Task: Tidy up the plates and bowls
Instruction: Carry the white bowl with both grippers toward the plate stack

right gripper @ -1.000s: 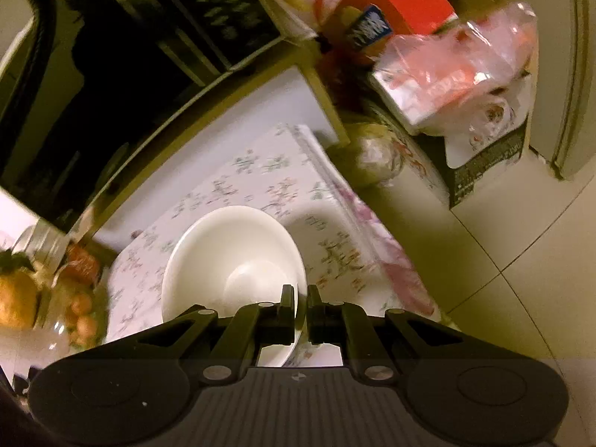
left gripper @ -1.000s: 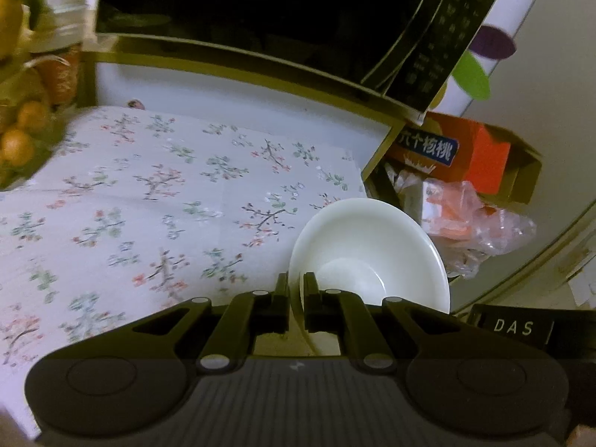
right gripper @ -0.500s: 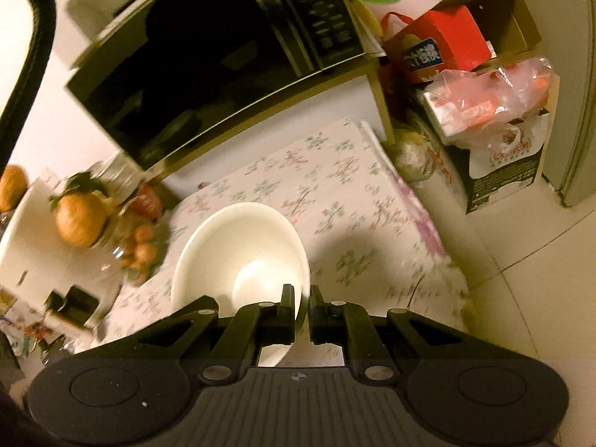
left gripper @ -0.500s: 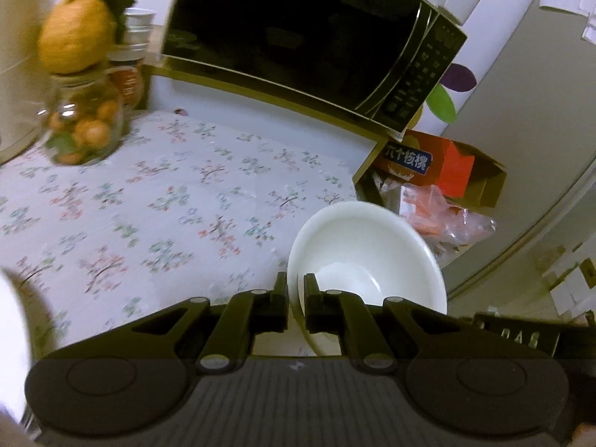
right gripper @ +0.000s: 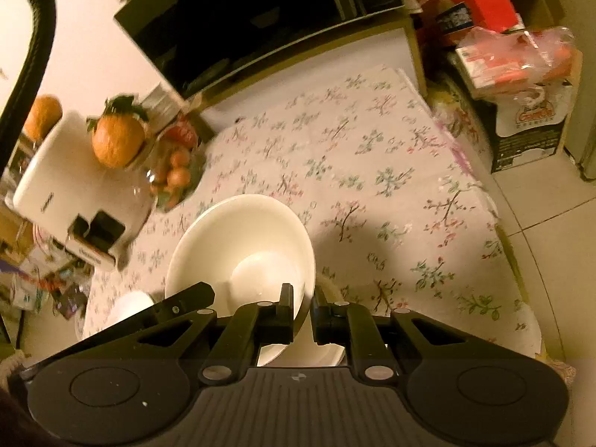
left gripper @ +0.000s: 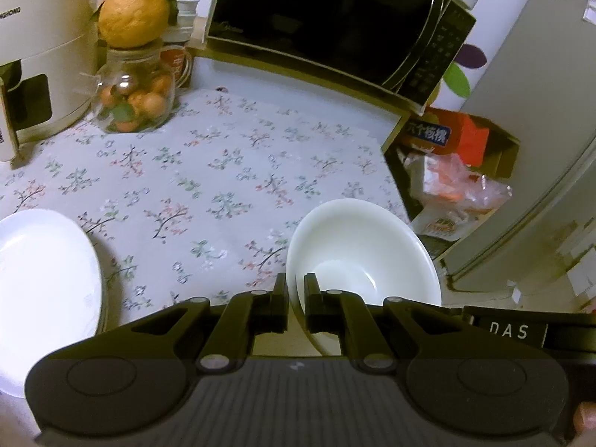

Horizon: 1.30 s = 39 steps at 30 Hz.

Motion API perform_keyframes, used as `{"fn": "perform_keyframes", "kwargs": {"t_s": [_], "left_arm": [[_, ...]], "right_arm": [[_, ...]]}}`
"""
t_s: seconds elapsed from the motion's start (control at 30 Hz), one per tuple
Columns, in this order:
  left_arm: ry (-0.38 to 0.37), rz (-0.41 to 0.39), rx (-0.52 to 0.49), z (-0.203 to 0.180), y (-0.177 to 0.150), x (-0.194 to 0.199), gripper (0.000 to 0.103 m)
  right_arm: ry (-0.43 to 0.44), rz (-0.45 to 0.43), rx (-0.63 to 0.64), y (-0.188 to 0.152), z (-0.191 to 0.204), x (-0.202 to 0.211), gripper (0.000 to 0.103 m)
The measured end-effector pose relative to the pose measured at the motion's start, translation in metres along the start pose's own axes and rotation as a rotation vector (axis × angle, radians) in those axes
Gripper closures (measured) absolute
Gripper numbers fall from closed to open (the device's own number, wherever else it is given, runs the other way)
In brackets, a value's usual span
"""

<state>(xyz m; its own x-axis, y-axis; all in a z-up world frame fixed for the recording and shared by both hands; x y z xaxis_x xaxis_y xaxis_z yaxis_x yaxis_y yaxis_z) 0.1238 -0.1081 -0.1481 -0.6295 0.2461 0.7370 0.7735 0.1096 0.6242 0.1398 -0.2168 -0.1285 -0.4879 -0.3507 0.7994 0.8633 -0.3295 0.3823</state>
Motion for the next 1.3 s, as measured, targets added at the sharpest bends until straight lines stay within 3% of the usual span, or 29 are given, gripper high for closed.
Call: {"fn": "perform_keyframes", "kwargs": {"t_s": [0.37,0.83,1.03,1.13,1.27,1.3], "left_arm": [[0.034,0.091,-0.008,0.011,-0.031,-0.015,0.095],[0.093,0.115,-0.085,0.013,-0.038,-0.023,0.093],[0.105,0.123,-0.093,0.016,-0.038,-0.025,0.085],[0.108,0.120,-0.090,0.017,-0.037,-0.024,0.081],[0.108,0.116,-0.088,0.016,-0.038,-0.021,0.081],[0.109,0.115,-0.081,0.017,-0.037,-0.020,0.080]], "right_arm": [[-0.049,0.091,0.091,-0.027,-0.004,-0.023,0.092],[-0.114,0.105,0.155,-0.034,-0.009,-0.031,0.091],[-0.129,0.097,0.174,-0.031,-0.009,-0.032,0.091],[-0.142,0.093,0.185,-0.030,-0.008,-0.033,0.088],[-0.185,0.055,0.217,-0.025,-0.009,-0.029,0.069],[-0.184,0.052,0.216,-0.024,-0.009,-0.028,0.068]]}}
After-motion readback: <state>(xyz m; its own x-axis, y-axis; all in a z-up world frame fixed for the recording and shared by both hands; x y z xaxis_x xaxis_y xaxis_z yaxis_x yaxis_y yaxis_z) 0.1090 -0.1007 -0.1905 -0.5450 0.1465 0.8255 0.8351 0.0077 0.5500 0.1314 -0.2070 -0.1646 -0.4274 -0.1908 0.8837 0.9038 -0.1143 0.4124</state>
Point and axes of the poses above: each gripper's, at about its wrist camera, not at the fingertips, and x roughly against the way its jaws point, z to its left, y to its top, the point moved 10 cm from there along -x, roughly the way its jaws point, and after that the axes turned 6 degrees about -x, right-handed, at the moved point
